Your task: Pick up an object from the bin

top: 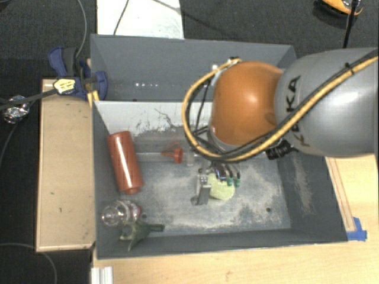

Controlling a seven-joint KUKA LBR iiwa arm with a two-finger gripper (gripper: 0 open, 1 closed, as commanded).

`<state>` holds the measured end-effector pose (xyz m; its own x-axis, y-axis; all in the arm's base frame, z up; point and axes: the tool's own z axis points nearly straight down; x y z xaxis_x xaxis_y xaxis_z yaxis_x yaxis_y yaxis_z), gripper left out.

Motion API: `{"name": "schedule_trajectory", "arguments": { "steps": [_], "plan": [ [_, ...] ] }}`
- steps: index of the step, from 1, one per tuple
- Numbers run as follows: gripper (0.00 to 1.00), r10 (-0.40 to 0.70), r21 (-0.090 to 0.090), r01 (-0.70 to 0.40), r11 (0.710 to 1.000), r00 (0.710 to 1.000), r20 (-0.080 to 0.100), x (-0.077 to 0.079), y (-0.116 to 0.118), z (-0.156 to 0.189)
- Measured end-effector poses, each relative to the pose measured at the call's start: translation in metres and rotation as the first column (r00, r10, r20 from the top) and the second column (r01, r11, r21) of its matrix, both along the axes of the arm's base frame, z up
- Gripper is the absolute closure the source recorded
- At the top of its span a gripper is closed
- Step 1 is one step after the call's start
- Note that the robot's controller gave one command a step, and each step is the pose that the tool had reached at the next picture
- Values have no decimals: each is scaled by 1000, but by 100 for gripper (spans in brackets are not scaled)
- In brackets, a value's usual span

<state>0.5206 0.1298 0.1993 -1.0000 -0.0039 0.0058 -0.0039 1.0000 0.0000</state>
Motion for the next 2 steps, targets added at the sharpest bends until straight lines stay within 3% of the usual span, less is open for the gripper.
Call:
{"name": "schedule_trajectory", "arguments": {
  "steps": [1,2],
  "plan": [
    [0,-4,1,4,1000,1000,8,2,-1,5],
    [0,-14,2,14,1000,1000,10,0,-41,-57]
  ]
}}
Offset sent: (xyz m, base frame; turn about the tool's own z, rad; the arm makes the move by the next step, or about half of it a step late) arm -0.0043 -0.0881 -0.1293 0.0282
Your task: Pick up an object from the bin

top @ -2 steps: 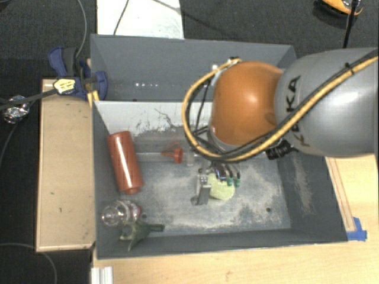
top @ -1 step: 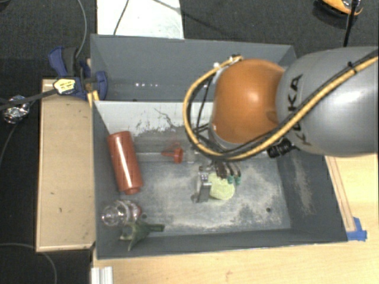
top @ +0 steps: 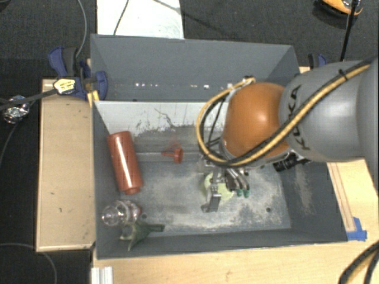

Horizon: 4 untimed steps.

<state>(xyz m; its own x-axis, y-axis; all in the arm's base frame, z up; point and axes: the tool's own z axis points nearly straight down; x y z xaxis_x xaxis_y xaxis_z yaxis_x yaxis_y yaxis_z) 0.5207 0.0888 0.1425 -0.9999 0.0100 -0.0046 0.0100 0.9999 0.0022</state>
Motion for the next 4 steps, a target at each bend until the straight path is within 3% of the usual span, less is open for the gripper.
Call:
{"name": "schedule_trajectory", "arguments": {
  "steps": [1,2,3,4],
  "plan": [
    [0,122,0,-122,993,993,-5,21,-63,3],
    [0,124,-2,-124,992,992,4,26,-74,12],
    [0,-34,0,34,999,999,3,22,-70,-43],
    [100,11,-1,-11,1000,1000,6,18,-58,-72]
  ]
}}
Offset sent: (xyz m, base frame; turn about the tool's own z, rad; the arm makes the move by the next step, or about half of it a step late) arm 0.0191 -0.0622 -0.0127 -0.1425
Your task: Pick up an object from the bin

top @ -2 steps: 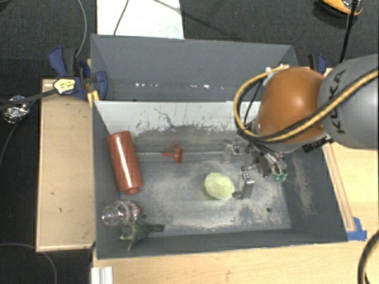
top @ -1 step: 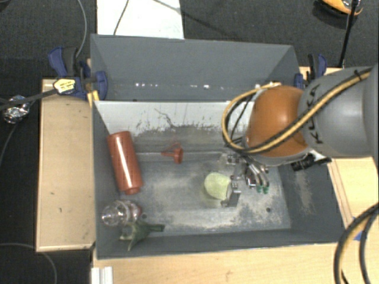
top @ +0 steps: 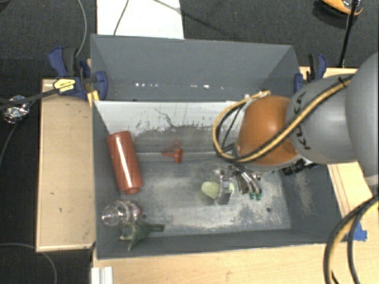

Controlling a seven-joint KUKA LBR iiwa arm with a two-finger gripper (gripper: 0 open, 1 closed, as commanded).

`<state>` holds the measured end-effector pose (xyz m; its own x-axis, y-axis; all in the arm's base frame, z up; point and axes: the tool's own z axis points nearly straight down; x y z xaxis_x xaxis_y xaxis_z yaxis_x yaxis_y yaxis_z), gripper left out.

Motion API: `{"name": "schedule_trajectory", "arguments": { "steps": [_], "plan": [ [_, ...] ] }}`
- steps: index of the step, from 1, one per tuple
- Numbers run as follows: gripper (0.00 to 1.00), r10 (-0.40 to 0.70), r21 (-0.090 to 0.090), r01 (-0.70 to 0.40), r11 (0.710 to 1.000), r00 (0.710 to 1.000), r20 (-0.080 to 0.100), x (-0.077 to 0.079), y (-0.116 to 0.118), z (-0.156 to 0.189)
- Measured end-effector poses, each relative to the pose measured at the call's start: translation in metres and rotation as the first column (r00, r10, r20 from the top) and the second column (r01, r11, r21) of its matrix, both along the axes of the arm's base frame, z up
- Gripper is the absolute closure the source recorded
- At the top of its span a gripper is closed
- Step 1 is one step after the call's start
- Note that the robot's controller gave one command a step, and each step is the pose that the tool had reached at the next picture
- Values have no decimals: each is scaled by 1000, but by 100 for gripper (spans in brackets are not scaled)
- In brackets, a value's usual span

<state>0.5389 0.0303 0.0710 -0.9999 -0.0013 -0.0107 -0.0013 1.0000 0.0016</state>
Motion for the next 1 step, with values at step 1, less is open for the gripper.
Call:
{"name": "schedule_trajectory", "arguments": {
  "steps": [1],
  "plan": [
    [100,0,0,0,1000,1000,0,0,0,0]
  ]
}}
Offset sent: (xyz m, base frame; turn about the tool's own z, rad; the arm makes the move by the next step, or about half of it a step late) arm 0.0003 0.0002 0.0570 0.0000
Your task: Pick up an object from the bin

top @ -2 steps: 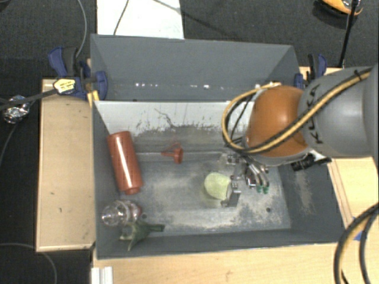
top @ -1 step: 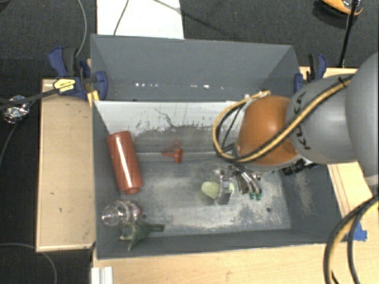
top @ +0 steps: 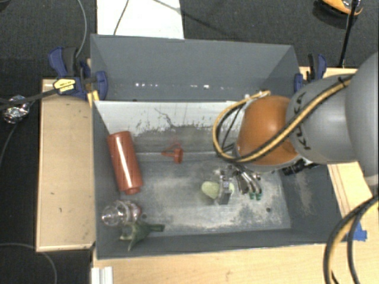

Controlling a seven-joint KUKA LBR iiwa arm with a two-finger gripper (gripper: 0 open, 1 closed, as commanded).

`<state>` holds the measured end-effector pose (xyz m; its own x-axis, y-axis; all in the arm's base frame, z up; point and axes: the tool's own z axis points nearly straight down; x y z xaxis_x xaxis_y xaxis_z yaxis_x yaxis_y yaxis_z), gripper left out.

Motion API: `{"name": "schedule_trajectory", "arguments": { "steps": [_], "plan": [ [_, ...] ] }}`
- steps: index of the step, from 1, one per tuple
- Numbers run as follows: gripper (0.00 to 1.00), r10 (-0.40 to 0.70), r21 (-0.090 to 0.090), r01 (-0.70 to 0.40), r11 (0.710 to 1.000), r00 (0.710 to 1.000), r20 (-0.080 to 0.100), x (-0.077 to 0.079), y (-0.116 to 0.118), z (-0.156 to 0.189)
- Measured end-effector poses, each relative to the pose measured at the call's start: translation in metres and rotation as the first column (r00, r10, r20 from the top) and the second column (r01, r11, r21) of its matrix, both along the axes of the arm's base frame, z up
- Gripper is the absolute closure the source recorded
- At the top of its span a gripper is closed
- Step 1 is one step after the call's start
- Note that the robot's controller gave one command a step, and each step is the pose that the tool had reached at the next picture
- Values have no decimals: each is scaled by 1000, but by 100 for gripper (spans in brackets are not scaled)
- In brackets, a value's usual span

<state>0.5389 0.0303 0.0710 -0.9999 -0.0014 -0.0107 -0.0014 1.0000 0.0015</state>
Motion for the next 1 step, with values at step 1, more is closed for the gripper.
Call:
{"name": "schedule_trajectory", "arguments": {
  "steps": [1],
  "plan": [
    [100,-1,0,1,1000,1000,-2,-1,0,4]
  ]
}}
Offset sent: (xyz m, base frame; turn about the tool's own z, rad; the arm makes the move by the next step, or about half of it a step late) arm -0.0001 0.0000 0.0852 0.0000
